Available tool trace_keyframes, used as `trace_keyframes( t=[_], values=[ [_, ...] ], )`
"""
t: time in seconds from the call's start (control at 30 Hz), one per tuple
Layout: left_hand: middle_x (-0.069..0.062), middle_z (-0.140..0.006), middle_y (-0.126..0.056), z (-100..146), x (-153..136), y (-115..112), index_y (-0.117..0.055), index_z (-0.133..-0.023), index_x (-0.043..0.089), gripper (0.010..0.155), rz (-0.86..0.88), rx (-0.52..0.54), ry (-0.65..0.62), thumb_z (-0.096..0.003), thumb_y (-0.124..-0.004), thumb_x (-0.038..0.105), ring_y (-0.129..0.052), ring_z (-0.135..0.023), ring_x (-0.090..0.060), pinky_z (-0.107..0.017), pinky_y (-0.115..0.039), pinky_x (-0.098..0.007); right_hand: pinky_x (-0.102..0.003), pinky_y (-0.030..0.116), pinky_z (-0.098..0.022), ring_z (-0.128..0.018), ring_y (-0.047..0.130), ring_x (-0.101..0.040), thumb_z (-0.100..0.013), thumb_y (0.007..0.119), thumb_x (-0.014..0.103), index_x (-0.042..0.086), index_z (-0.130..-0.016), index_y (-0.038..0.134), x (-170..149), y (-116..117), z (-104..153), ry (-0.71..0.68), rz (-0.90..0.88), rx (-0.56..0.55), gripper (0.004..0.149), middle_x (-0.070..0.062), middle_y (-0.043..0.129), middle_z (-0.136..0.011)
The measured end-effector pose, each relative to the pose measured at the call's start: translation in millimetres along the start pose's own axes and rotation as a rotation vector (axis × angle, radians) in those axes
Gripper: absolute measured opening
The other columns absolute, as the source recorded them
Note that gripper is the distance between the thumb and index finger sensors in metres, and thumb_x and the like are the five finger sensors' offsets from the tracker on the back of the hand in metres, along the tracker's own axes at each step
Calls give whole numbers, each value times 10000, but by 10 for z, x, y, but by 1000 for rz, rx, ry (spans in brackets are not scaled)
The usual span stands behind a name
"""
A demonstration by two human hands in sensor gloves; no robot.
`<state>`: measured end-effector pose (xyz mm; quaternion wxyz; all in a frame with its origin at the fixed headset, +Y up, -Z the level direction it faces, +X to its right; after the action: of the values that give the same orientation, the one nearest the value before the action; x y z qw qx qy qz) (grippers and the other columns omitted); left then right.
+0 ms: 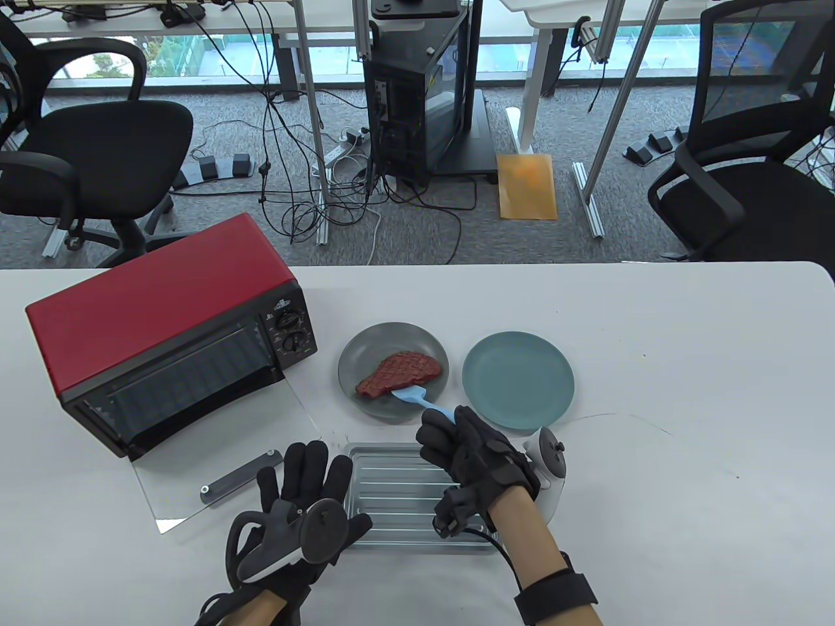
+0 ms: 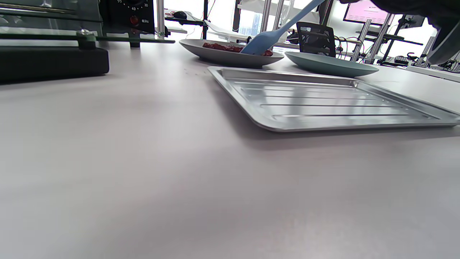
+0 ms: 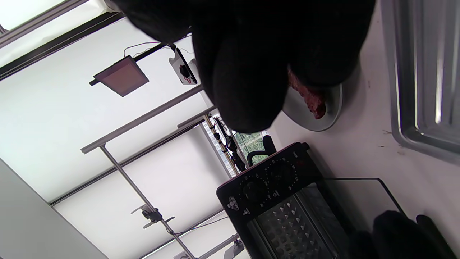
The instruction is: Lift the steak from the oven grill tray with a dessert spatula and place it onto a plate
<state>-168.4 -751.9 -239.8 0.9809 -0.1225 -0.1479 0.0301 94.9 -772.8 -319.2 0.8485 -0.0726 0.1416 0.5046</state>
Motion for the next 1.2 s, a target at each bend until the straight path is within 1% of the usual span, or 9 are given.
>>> trace_keyframes(
  t=[0.4,0.6,0.73,0.87,1.03,1.2],
  values=[
    [-248,-1228,-62,12,24,3,-197,-1211,159,850,-7,-3,-4,-588,-487,661,-75,-1121,-554,-708,-205,-790,-502,768,-497,-604,1006,-263,-579,642,302,-273,-841,509,79,17,232,-42,-48,73,645,-212,869,-772],
    [-250,-1227,-65,14,30,1,-199,-1211,157,850,-11,-8,-2,-588,-488,660,-76,-1120,-556,-709,-205,-790,-511,753,-507,-623,988,-276,-580,632,297,-265,-861,477,92,31,269,-69,-74,137,648,-219,844,-793],
    [-247,-1228,-64,12,27,-11,-192,-1210,159,849,-16,-20,5,-591,-488,658,-75,-1122,-553,-712,-207,-788,-518,743,-512,-638,974,-286,-581,622,293,-270,-865,452,123,14,267,-105,-75,153,653,-228,822,-808],
    [-250,-1227,-63,11,22,-5,-186,-1209,163,850,-16,-23,11,-589,-486,660,-75,-1121,-555,-708,-205,-791,-530,727,-520,-658,953,-303,-579,609,280,-262,-884,412,166,-60,278,-161,-75,174,651,-242,784,-837],
    [-248,-1228,-63,12,21,5,-185,-1209,162,851,-13,-18,12,-589,-487,660,-75,-1120,-557,-709,-205,-790,-538,716,-526,-675,937,-314,-576,596,267,-267,-886,374,229,-196,292,-209,-44,158,656,-261,749,-858],
    [-249,-1228,-62,10,17,8,-183,-1209,164,849,-8,-16,9,-590,-482,661,-75,-1121,-556,-708,-204,-791,-548,705,-530,-690,919,-327,-572,584,252,-261,-898,338,270,-319,303,-228,-42,135,656,-280,713,-875]
  ],
)
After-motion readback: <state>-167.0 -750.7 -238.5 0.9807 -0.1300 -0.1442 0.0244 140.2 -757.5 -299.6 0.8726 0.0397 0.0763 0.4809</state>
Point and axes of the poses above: the tracker on the back of each hand, its own x axis roughly to the thumb side, its own z axis roughly from the fingertips to the wrist, y = z × x, the point moved 2 cm from there along -z, roughly from the wrist to the fingertips
